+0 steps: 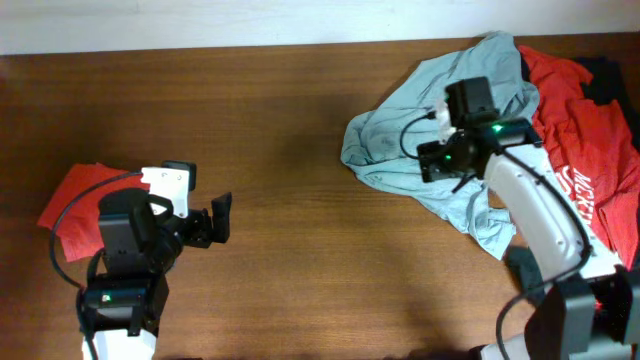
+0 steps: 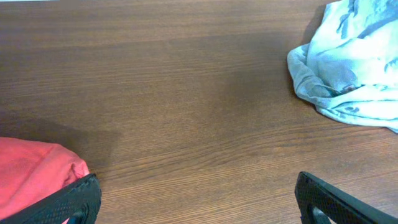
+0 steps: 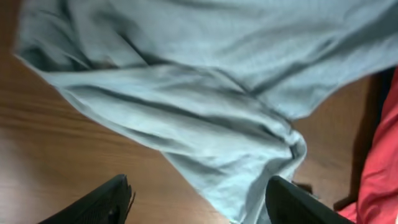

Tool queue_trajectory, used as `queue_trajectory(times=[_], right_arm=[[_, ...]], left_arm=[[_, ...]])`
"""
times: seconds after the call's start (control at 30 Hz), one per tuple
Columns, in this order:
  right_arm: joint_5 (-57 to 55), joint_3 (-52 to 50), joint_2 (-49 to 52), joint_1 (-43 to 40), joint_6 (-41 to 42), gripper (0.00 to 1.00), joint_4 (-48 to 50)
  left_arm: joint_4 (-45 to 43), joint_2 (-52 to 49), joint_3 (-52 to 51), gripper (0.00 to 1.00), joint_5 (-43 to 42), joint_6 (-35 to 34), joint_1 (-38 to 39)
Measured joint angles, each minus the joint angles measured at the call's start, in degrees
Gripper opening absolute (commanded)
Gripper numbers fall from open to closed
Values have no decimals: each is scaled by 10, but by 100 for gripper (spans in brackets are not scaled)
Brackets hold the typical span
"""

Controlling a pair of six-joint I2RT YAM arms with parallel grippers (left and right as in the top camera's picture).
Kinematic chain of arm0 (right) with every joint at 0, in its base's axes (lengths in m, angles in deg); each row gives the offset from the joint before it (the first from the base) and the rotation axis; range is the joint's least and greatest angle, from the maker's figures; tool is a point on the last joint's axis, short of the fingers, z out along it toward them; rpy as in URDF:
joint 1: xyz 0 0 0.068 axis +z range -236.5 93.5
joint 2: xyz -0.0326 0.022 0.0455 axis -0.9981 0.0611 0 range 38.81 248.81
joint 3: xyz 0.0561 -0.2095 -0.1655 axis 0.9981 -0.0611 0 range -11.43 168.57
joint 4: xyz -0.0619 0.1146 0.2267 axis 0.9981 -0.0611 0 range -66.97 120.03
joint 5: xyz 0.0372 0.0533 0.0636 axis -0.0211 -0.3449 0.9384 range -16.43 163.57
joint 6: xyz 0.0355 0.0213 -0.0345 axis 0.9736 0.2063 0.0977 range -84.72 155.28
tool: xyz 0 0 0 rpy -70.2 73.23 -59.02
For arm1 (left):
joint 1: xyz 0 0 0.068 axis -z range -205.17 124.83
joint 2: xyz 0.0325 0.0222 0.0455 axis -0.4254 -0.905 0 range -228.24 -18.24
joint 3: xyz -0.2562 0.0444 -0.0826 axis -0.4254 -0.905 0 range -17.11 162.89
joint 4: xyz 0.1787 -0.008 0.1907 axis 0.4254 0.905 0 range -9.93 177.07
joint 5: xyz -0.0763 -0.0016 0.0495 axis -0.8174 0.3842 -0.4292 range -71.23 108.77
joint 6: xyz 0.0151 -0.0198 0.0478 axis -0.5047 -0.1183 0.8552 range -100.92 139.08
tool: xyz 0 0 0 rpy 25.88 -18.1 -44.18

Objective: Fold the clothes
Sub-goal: 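Drag the light-blue shirt leftward onto the open table with the right gripper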

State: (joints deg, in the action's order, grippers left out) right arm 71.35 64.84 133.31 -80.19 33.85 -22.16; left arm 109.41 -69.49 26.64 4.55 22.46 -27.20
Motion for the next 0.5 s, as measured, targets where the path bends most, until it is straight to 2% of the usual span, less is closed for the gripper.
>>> queue_trajectory(times=[0.27,0.33,0.37,0.4,0.43,0.47,0.5], right_arm=[[15,-56,80,-41,-10,75,49],[17,-61,106,-42,-12,70,61],[17,-61,120,-42,-14,63,65],[17,-62,129,-42,-18,50,70],[19,-62,141,-42,-16,27,77],[19,-62,149,-42,-19,8,80],[19,-62,155,-42,-17,4,81]], left_arm=[[0,-2,0,99,-5,0,0],[0,-2,0,99,-6,0,0],[0,-2,0,99,-6,0,0],[0,-2,0,99,-6,0,0],[0,-2,0,99,-6,0,0],[0,-2,0,99,-6,0,0],[0,-2,0,99,-6,0,0]])
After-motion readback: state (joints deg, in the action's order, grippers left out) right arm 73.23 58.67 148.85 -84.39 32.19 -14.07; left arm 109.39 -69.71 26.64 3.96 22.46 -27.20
